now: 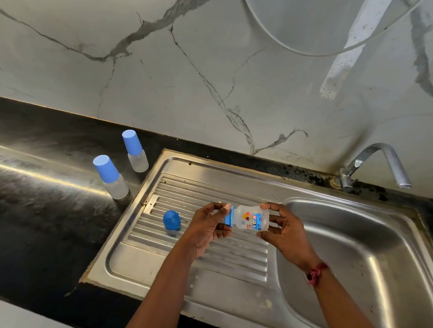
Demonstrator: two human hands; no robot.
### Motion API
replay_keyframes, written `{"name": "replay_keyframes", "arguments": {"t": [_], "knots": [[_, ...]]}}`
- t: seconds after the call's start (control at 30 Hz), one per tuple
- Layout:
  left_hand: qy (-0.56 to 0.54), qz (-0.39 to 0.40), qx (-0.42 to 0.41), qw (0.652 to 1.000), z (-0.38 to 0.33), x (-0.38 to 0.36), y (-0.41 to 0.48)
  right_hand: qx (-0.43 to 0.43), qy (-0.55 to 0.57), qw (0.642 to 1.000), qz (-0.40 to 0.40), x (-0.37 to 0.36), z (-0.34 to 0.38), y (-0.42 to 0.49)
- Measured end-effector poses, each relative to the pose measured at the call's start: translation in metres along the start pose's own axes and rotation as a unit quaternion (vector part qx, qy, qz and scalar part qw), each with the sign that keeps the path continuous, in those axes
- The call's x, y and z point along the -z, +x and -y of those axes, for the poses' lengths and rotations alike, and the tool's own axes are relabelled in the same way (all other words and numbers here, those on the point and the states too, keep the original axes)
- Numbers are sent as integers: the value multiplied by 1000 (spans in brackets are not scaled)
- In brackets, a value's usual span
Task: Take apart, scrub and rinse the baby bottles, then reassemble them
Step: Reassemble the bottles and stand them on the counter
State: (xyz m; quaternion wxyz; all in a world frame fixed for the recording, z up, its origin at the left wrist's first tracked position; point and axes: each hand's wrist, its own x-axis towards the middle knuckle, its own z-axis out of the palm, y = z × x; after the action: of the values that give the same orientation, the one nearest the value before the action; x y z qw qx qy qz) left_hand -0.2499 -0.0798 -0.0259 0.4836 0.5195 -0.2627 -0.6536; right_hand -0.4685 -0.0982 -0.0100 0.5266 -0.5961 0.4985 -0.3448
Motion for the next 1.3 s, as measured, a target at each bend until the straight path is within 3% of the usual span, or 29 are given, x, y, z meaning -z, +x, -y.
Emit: {"name": "replay_keyframes", "arguments": {"t": [0.33, 0.63, 0.87, 1.03, 1.17, 1.3], "knots": [[40, 57, -27, 997, -17, 27, 0, -35, 3, 999, -7, -15, 10, 6], [121, 93, -113, 982, -17, 32, 5, -164, 88, 982, -25, -25, 19, 4], [89, 104, -134, 981, -11, 33, 5, -257, 154, 954, -10, -29, 19, -1], [11, 116, -129, 985, -9, 28, 4, -281, 168, 945, -13, -33, 16, -1], [-185, 47, -94, 977, -1, 9, 6, -287, 215, 934, -10, -40, 17, 0], [-261, 10, -71, 963, 7, -6, 10, -280, 259, 924, -6, -49, 18, -1]]}}
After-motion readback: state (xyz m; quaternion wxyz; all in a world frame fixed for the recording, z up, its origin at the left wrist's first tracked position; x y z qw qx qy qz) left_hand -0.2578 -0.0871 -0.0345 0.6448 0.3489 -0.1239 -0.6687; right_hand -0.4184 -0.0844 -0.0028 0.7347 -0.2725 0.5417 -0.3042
